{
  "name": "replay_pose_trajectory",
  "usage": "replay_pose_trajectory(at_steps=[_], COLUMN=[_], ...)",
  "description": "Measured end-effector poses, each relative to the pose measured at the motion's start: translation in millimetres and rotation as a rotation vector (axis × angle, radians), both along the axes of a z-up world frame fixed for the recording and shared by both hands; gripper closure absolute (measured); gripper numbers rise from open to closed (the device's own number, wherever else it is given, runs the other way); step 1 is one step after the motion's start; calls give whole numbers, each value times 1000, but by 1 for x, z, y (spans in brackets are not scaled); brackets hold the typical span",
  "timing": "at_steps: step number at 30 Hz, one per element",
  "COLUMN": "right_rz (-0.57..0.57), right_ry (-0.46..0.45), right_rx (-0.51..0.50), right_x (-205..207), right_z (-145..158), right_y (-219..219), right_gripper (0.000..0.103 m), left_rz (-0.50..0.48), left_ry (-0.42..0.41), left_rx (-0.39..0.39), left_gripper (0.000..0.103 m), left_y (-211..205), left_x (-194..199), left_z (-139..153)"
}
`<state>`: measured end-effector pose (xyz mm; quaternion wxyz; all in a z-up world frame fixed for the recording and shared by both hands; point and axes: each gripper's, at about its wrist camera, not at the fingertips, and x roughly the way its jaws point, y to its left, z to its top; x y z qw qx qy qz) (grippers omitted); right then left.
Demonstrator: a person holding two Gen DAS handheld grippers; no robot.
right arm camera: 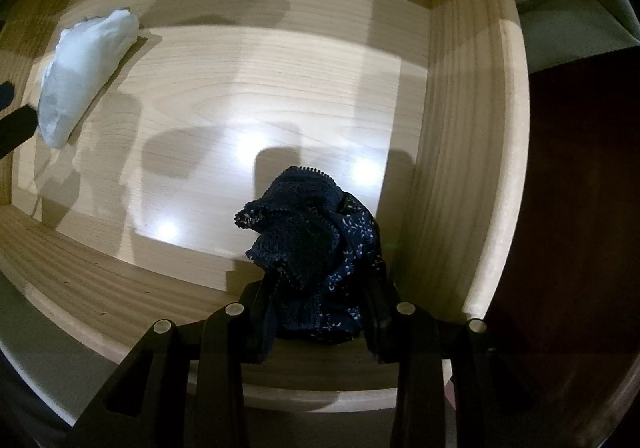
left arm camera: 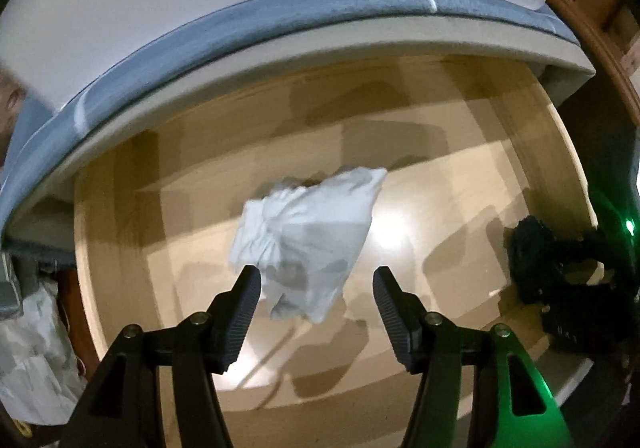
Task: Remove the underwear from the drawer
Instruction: 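Grasp the white crumpled cloth with the left tool while the right tool holds the navy underwear, then lift the white crumpled cloth with the left tool and carry it over the white box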
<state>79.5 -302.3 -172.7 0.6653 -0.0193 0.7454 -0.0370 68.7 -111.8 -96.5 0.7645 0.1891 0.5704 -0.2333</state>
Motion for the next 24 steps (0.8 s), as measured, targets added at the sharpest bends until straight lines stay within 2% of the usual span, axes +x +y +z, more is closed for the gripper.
replay_pose_trajectory(at_steps=[7, 12, 20, 24], right_rz=[0, 0, 0, 0], right_ry=[0, -2, -6, -6], right_rx=[0, 5, 11, 11], right_x=[1, 3, 3, 3], right_z=[0, 1, -4, -2], right_y=[0, 1, 3, 4], right_gripper=[70, 69, 69, 68], left_rz=[-24, -29, -32, -1], left_ry=[11, 55, 81, 102], left_rx=[31, 72, 104, 103], left_gripper=[42, 41, 38, 38], left_y=[-18, -26, -24, -20], left_x=[20, 33, 40, 46], left_z=[-8, -24, -39, -41])
